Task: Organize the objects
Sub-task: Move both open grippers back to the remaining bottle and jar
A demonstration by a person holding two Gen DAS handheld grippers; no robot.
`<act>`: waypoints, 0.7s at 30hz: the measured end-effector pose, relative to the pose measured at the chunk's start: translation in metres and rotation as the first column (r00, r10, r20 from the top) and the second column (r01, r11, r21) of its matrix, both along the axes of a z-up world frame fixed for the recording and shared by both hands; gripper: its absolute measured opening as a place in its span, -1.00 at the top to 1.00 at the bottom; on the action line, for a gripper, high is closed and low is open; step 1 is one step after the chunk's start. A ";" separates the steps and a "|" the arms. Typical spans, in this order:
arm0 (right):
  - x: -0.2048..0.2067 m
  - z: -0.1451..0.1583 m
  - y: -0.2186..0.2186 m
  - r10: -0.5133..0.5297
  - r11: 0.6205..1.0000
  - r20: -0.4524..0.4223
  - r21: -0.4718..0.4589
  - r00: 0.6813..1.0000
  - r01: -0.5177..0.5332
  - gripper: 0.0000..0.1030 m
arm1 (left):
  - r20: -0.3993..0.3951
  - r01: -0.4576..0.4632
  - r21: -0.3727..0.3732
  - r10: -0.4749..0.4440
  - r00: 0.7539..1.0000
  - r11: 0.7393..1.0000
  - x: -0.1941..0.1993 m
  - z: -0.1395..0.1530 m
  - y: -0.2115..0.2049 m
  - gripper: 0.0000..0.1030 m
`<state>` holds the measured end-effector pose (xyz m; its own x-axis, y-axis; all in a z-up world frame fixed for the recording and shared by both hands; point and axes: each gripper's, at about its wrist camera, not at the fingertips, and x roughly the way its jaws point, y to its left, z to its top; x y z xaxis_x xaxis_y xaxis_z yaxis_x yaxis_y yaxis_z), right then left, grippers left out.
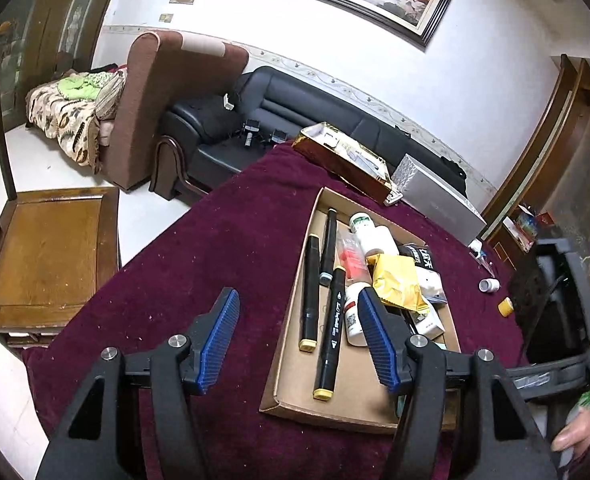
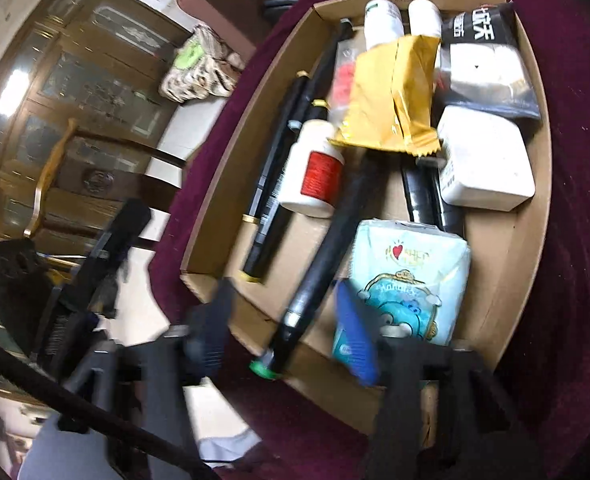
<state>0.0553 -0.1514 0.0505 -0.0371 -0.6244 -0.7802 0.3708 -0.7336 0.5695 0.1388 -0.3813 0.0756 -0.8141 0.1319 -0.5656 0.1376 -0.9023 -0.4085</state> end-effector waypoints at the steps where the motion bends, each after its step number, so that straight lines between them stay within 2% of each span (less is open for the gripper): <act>1: -0.001 -0.003 -0.003 0.002 1.000 -0.002 0.012 1.000 -0.002 0.41 | 0.002 0.003 0.001 -0.003 1.000 1.000 0.000 0.000 0.001 -0.08; 3: -0.004 -0.007 -0.011 0.001 0.999 -0.029 0.038 1.000 0.000 0.49 | 0.002 0.010 -0.008 -0.010 1.000 1.000 0.001 0.000 0.004 -0.08; 5: -0.007 -0.007 -0.017 -0.011 0.993 -0.112 0.112 0.994 0.023 0.55 | 0.002 0.017 -0.016 -0.017 1.000 1.000 0.002 0.001 0.006 -0.08; 7: -0.009 -0.005 -0.020 -0.015 0.990 -0.156 0.140 0.988 0.037 0.60 | 0.005 0.023 -0.018 -0.023 1.000 1.000 0.002 0.002 0.009 -0.08; 11: -0.005 0.002 -0.017 0.006 0.991 -0.151 0.132 0.989 0.015 0.58 | 0.003 0.038 -0.024 -0.038 0.999 0.999 0.003 0.005 0.014 -0.08; 13: 0.000 0.009 -0.010 0.005 0.994 -0.147 0.105 0.989 0.011 0.34 | -0.001 0.045 -0.039 -0.045 0.999 0.998 0.004 0.008 0.018 -0.08; 14: 0.004 0.016 -0.005 0.003 0.996 -0.155 0.085 0.988 0.011 0.09 | -0.004 0.043 -0.057 -0.043 0.999 0.997 0.004 0.011 0.022 -0.08; 15: 0.008 0.023 0.001 -0.002 0.998 -0.174 0.069 0.985 0.014 -0.04 | -0.007 0.034 -0.093 -0.034 0.999 0.995 0.004 0.015 0.027 -0.08; 17: 0.016 0.039 0.013 -0.015 0.997 -0.246 0.073 0.969 0.034 -0.07 | -0.024 0.010 -0.186 -0.014 1.000 0.983 0.007 0.022 0.041 -0.14; 18: 0.020 0.045 0.018 -0.020 0.995 -0.284 0.087 0.959 0.046 -0.10 | -0.035 -0.005 -0.236 -0.003 0.999 0.972 0.009 0.026 0.049 -0.26; 21: 0.031 0.061 0.034 -0.048 0.988 -0.396 0.117 0.917 0.102 -0.19 | -0.088 -0.043 -0.354 0.012 0.996 0.934 0.012 0.042 0.073 -0.35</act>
